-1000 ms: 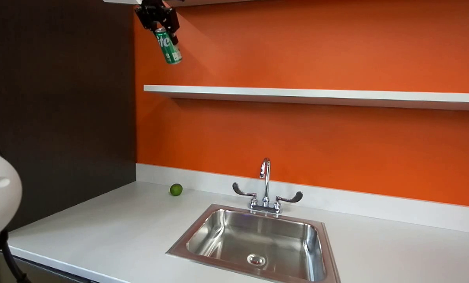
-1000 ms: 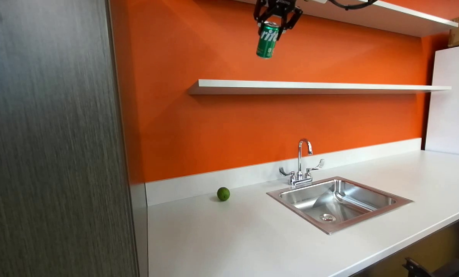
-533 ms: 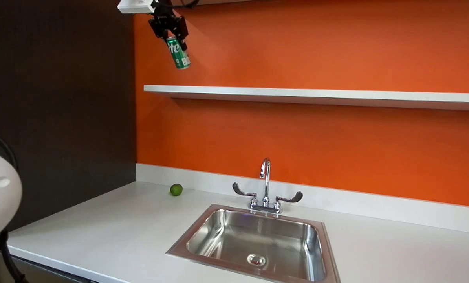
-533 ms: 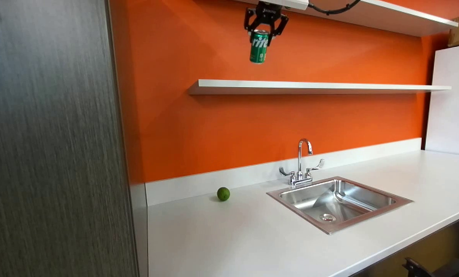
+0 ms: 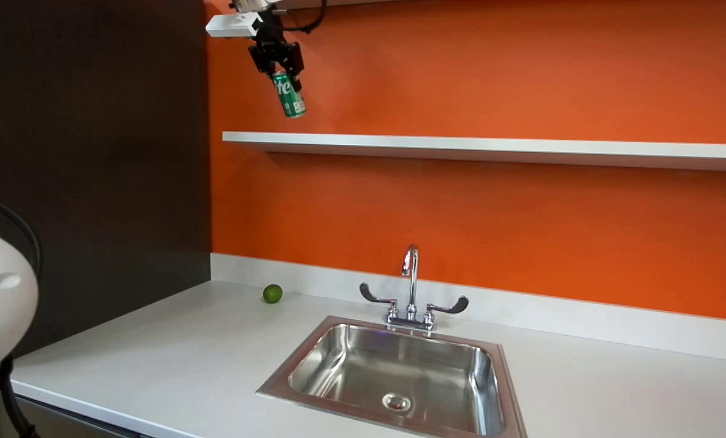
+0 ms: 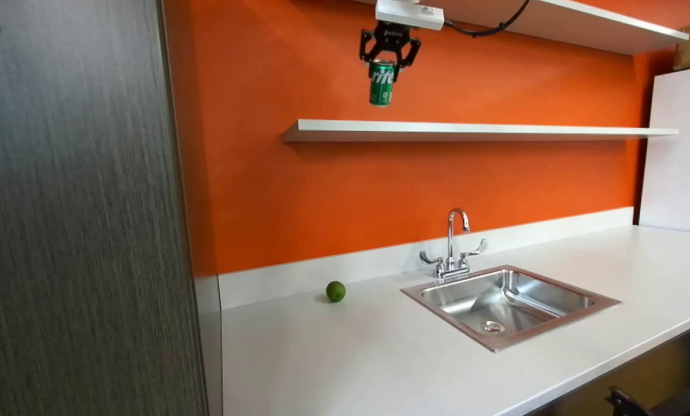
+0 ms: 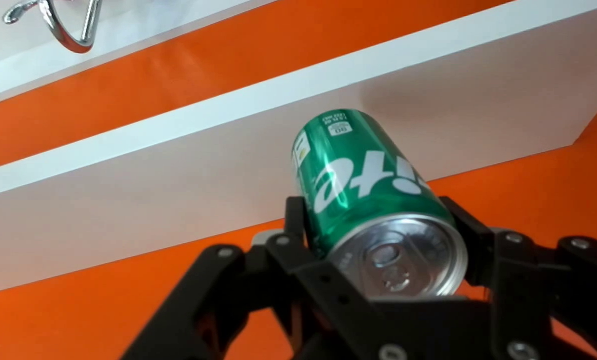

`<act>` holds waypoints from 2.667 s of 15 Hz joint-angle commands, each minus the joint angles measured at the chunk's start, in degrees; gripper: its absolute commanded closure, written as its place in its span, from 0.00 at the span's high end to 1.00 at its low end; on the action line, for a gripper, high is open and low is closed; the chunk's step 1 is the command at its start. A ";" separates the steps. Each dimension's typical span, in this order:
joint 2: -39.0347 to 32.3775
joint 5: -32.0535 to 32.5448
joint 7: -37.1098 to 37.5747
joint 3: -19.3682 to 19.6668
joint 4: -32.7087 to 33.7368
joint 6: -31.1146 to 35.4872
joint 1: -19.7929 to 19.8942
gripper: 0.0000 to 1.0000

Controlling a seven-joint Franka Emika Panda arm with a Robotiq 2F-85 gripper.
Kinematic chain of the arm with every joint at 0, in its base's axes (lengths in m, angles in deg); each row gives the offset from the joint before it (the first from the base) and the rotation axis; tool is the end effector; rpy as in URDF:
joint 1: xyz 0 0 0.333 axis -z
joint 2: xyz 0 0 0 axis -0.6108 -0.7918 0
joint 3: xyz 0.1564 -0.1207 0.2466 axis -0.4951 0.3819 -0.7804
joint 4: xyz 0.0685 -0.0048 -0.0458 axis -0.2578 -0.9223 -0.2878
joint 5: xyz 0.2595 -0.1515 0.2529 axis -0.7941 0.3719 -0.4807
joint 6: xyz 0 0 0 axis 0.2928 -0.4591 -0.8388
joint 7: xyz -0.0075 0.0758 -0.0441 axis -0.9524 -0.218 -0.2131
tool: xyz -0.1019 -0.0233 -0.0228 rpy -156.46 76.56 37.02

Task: Put the can on the bottom shelf

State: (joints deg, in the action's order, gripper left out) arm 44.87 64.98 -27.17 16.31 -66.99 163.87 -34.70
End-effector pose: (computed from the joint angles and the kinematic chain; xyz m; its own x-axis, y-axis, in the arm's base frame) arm 0.5550 0.0802 0.7433 0.7231 -0.2268 0.6525 -0.2243 -0.9705 -0.0888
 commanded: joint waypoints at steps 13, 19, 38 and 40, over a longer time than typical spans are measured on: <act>-17.27 1.83 3.11 5.67 23.55 -13.44 -9.23 0.40; -20.66 1.92 3.48 5.03 28.70 -17.53 -8.54 0.40; -29.17 2.07 5.32 5.81 42.20 -25.36 -8.94 1.00; -28.71 1.90 5.32 5.80 41.71 -25.19 -8.86 1.00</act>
State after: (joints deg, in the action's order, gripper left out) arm 17.13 65.68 -23.39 21.66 -28.02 140.95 -42.75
